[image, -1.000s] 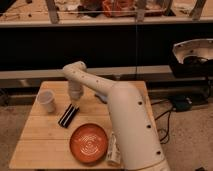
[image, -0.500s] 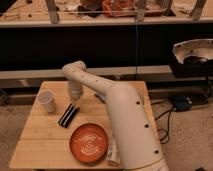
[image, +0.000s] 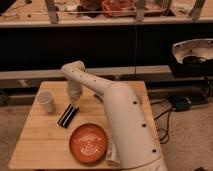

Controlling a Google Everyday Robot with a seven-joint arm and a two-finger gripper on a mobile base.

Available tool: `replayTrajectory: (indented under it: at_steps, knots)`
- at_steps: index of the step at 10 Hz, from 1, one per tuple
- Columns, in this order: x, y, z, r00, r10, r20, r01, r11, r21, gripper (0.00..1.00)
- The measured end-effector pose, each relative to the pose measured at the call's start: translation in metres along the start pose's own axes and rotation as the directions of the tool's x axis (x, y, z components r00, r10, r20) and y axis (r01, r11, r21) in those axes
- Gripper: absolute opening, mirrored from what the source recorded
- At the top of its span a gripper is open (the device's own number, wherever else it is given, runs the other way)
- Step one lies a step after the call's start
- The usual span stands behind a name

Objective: Push the eraser across the table

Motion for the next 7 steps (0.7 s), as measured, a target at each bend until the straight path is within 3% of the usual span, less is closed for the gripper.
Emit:
replayTrajectory:
  at_steps: [7]
  knots:
    - [-0.0027,0.0006,-0.0001,1.0,-0.005,0.002,0.005,1.0,-0.004,0.02]
